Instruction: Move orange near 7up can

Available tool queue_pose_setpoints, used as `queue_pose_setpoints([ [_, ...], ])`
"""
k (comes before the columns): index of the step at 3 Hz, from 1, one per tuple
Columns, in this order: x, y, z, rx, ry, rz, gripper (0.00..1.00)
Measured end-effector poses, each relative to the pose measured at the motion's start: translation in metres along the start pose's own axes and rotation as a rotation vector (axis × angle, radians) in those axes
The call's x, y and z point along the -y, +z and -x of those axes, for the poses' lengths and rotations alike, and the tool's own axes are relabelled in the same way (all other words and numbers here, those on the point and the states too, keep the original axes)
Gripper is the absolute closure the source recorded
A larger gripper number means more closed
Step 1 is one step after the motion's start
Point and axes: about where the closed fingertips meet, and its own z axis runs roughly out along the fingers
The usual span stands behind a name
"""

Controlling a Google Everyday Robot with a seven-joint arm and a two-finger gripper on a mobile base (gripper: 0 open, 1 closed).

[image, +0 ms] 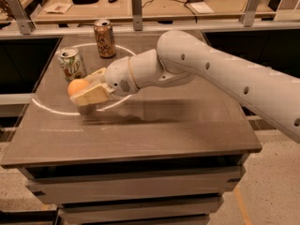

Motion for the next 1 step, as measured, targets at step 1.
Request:
queue_pose_setpoints([
  [1, -0.0013, 0.0026, 0.0004, -0.001, -0.001, 0.005, 0.87],
])
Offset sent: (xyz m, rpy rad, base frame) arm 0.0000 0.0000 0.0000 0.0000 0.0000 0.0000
